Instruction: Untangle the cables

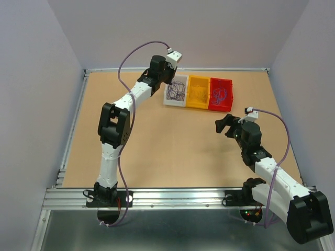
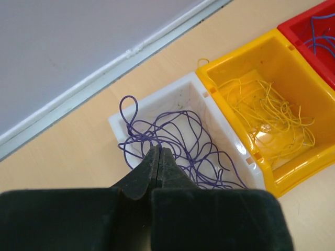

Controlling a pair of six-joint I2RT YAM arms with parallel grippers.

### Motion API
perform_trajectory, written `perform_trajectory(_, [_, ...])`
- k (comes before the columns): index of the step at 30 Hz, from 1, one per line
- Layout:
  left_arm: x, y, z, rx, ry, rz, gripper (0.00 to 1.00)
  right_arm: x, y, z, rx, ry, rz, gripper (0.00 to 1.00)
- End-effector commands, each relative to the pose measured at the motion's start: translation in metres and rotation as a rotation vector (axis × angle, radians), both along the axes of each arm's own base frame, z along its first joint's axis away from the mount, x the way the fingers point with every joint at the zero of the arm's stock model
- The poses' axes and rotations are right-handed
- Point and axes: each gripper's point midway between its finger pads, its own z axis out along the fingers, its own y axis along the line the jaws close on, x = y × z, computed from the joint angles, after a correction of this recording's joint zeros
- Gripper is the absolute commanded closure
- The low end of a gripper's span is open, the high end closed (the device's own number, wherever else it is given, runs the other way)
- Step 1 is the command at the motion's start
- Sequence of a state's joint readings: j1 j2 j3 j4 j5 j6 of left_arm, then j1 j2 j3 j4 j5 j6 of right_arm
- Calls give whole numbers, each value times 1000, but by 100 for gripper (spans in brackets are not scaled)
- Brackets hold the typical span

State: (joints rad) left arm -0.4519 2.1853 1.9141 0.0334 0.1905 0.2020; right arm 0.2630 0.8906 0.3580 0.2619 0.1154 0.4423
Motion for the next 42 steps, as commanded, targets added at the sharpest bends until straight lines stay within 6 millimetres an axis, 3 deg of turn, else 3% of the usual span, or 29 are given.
perform_trajectory(1, [-9, -9, 20, -20, -48, -69, 100, 2, -2, 4, 11, -36, -17, 0])
perform_trajectory(7, [-16, -27, -19, -15, 57, -153, 100, 3, -3, 4, 10, -35, -20, 0])
perform_trajectory(8, [-22, -32, -38, 8, 100, -170, 100, 3, -2, 3, 11, -32, -20, 0])
perform_trajectory(10, [-25, -37, -56, 56, 134, -159, 100, 3, -2, 3, 11, -31, -20, 0])
perform_trajectory(12, [-23, -33, -94, 114, 214, -125, 100, 4, -2, 3, 11, -30, -19, 0])
perform_trajectory(13, [-12, -30, -86, 105, 207, -69, 100, 4, -2, 3, 10, -29, -20, 0])
perform_trajectory(15, [-8, -24, -110, 124, 263, -43, 100, 4, -2, 2, 10, -27, -18, 0])
perform_trajectory(17, [-8, -23, -107, 106, 289, -39, 96, 4, -2, 2, 9, -28, -18, 0])
perform_trajectory(19, [-11, -21, -102, 104, 289, -41, 81, 3, -2, 3, 10, -31, -17, 0])
perform_trajectory(20, [-13, -21, -80, 90, 253, -46, 73, 3, -2, 3, 10, -32, -17, 0])
perform_trajectory(21, [-11, -21, -67, 77, 219, -47, 58, 3, -2, 3, 10, -31, -17, 0])
perform_trajectory(23, [-17, -17, -37, 65, 169, -52, 43, 3, -2, 4, 10, -32, -17, 0])
perform_trajectory(30, [-46, -8, 45, 36, 50, -74, 33, 3, -2, 2, 11, -29, -16, 0])
perform_trajectory(31, [-50, -8, 51, 30, 37, -84, 28, 3, -2, 3, 12, -30, -16, 0])
perform_trajectory(32, [-57, -3, 43, 41, 56, -85, 25, 3, -2, 3, 13, -30, -17, 0])
perform_trajectory(33, [-65, -1, 59, 31, 30, -89, 23, 3, -1, 2, 12, -29, -14, 0])
perform_trajectory(34, [-72, 4, 48, 41, 49, -85, 21, 3, -2, 3, 10, -30, -15, 0])
perform_trajectory(35, [-79, 8, 71, 15, -9, -80, 21, 3, -1, 5, 11, -38, -13, 0])
perform_trajectory(36, [-88, 16, 69, 22, 0, -73, 21, 2, -1, 6, 11, -41, -10, 0])
perform_trajectory(37, [-90, 19, 79, -1, -56, -57, 21, 2, -1, 8, 12, -47, -8, 0])
perform_trajectory(38, [-110, 32, 74, -8, -60, -43, 21, 2, 0, 11, 13, -54, -3, 0])
perform_trajectory(39, [-114, 36, 87, -44, -131, -29, 18, 0, 0, 14, 14, -66, 0, 0])
perform_trajectory(40, [-127, 49, 57, -21, -96, 0, 16, -1, 0, 17, 15, -78, 7, 0])
perform_trajectory(41, [-135, 58, 62, -35, -121, 18, 14, -2, 0, 19, 11, -85, 12, 0])
perform_trajectory(42, [-147, 72, 85, -67, -181, 38, 6, -5, 1, 19, 8, -91, 22, 0])
